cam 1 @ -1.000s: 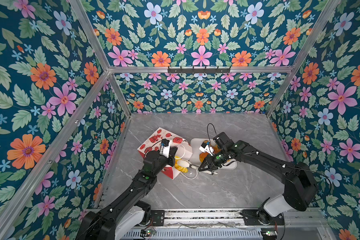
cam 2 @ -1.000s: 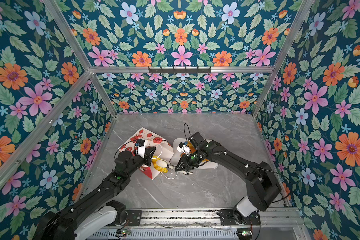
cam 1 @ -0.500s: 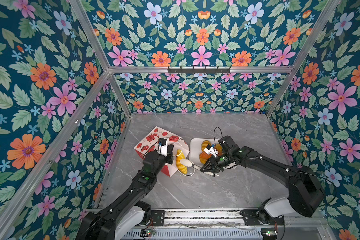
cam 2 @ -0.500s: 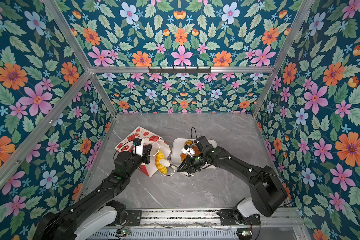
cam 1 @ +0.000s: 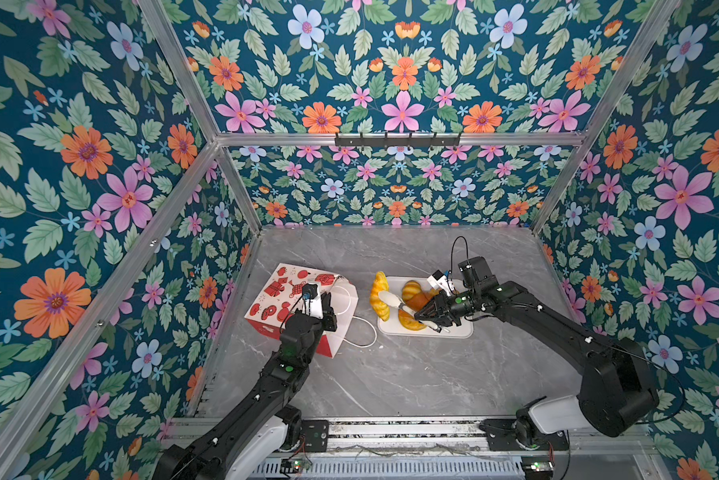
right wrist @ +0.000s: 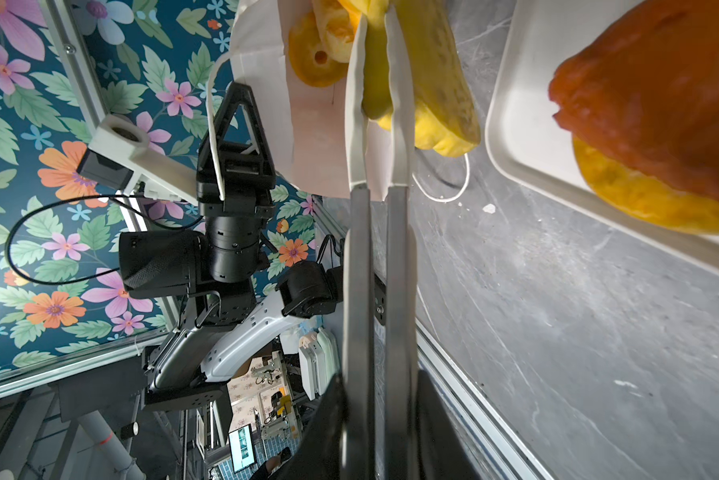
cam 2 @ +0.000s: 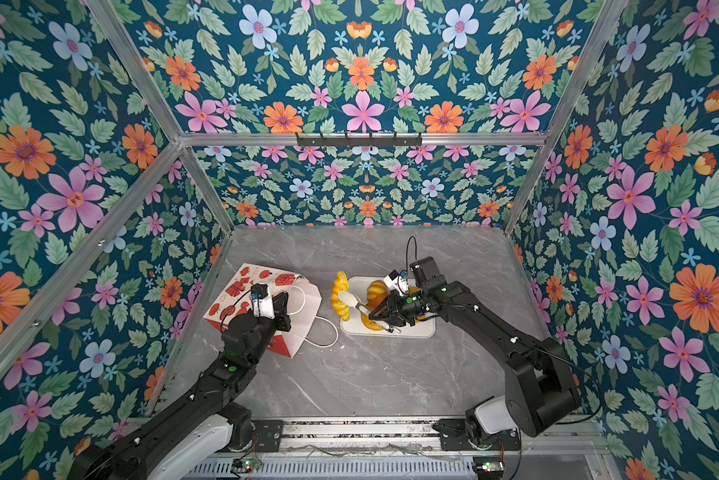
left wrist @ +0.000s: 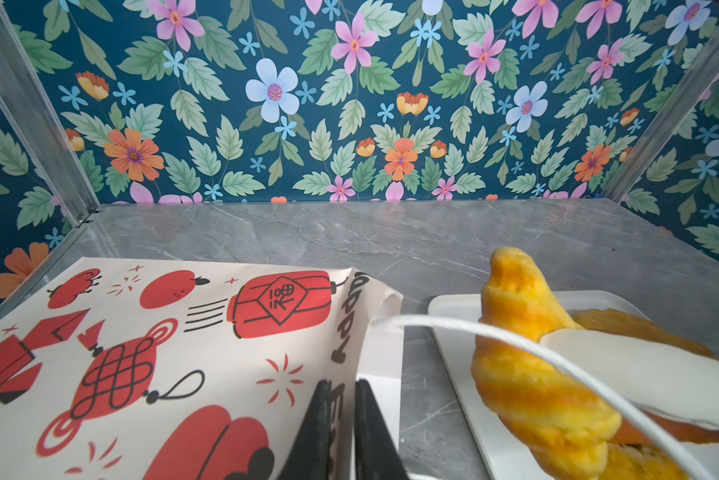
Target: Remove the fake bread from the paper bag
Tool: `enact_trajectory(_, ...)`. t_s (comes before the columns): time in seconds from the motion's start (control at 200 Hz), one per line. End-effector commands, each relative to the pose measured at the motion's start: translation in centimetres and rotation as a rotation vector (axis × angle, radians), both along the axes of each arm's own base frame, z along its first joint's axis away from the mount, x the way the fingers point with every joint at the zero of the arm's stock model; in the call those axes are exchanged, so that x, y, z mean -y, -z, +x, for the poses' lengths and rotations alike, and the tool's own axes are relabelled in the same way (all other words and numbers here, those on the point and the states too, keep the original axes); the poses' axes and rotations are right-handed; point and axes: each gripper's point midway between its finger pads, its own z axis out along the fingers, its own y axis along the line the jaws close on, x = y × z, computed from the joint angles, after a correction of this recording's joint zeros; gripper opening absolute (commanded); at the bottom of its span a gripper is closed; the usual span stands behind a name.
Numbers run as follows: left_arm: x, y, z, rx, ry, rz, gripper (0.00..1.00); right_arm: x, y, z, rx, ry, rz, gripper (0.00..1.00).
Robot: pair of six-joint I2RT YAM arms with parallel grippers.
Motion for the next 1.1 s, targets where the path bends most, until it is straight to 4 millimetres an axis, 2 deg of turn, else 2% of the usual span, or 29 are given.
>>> enact_trajectory(0.0, -0.3, -0.2, 0.0, 0.009, -0.018, -0.013, 0.14, 0.3, 0.1, 0.3, -0.005, -0.012, 0.003, 0.13)
enact_trajectory(0.335, -0.1, 0.2, -0.1, 0.004, -0.004, -0.024, 0.14, -0.3, -0.4, 1.3, -0.031, -0.016, 0.035, 0.13)
enact_trajectory(0.58, 0.1, 0.1, -0.1, 0.009, 0.005, -0.025, 0.14, -0.2, 1.8, 1.3, -0.100, -0.003, 0.004, 0.14)
enact_trajectory(0.725, 0.2, 0.1, 0.0, 0.009, 0.009, -0.029, 0.14, 0.4, 2.7, 1.6, -0.100, 0.015, -0.073, 0.15)
enact_trajectory(1.02, 0.2, 0.3, -0.1, 0.008, 0.012, -0.035, 0.14, 1.2, 2.6, 2.4, -0.053, 0.033, -0.162, 0.26)
enact_trajectory(1.095, 0.3, 0.4, -0.2, 0.007, 0.017, -0.038, 0.14, 1.1, 2.5, 2.6, -0.040, 0.029, -0.162, 0.25)
